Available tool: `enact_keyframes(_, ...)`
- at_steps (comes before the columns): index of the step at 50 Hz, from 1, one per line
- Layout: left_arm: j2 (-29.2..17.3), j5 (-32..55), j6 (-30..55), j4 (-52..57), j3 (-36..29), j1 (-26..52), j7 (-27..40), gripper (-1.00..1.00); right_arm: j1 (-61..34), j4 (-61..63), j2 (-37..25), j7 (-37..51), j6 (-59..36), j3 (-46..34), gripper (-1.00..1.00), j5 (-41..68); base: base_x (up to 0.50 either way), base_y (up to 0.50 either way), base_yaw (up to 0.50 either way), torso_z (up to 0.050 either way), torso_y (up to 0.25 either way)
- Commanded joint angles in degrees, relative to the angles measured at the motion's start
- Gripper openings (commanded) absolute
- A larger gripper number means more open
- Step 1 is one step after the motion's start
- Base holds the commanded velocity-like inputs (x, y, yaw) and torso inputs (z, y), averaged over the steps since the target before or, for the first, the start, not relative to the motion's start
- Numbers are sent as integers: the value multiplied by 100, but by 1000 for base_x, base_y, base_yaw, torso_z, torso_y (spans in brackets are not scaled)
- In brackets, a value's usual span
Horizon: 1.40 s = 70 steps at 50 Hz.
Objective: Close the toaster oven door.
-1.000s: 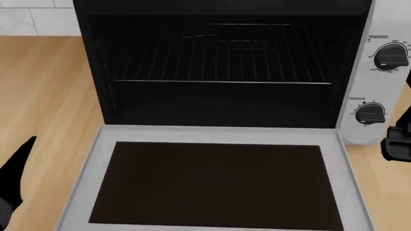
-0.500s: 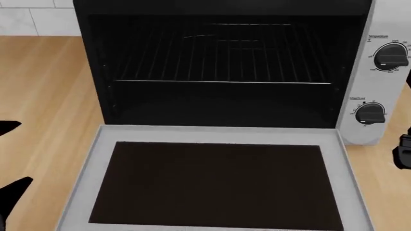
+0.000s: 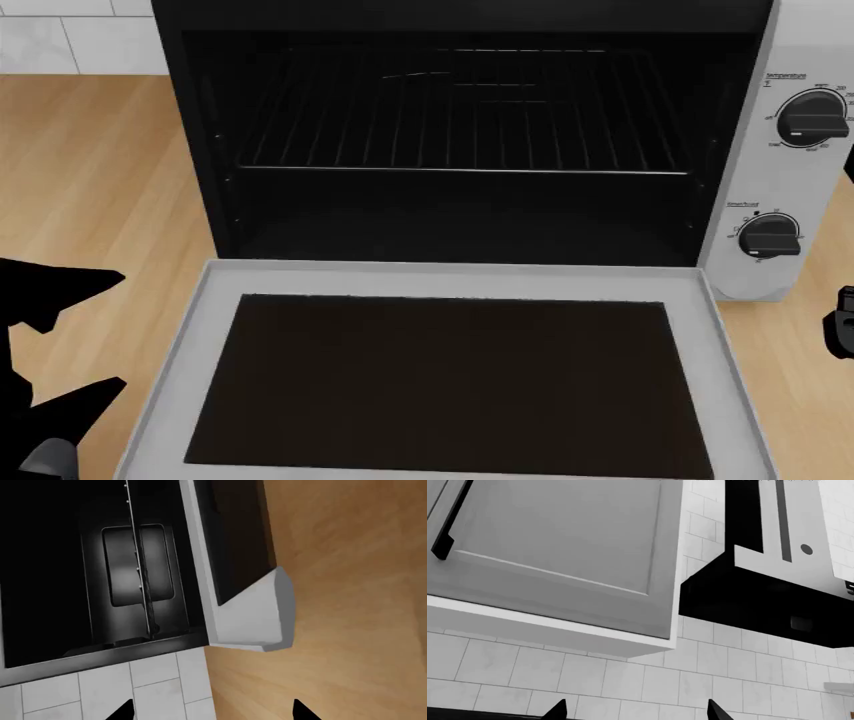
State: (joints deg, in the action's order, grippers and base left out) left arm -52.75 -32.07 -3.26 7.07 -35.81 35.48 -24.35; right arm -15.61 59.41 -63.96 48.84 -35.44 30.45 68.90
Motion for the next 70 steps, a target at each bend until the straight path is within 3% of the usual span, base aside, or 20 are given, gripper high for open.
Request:
enact_keyframes(1,330,-130,-419,-572,-260,382,39,100,30,-4,-217,195,152,-75,100,90,0,0,0,0,0)
enact_keyframes(17,780,-273,-1121,-1447,-645,874,202,100,410,14,-380,267,298,295,100,207,3,-2,-3,0,0)
enact_keyframes(26,960,-535,-2385,-2437,-1030,1317,902,100,413,16,-590,428,405,250,100,311,4,-6,-9,0,0)
enact_keyframes(36,784,-456,-2866,-2382,-1244,1360,687,100,611,22,-580,397,462,473,100,346,1,-5,-6,0,0)
enact_keyframes(45,712,-455,-3549,-2361,-1289,1513,1079,100,814,24,-610,399,597,547,100,287,0,-1,-1,0,0)
enact_keyframes(56,276,-463,-4014,-1752,-1216,1337,1434,100,897,26,-783,532,847,437,100,280,-1,-1,-1,0,0)
enact_keyframes(70,-84,-443,-3842,-1417,-1051,1015,1703,100,1145,9,-940,620,1089,470,100,229,0,0,0,0,0)
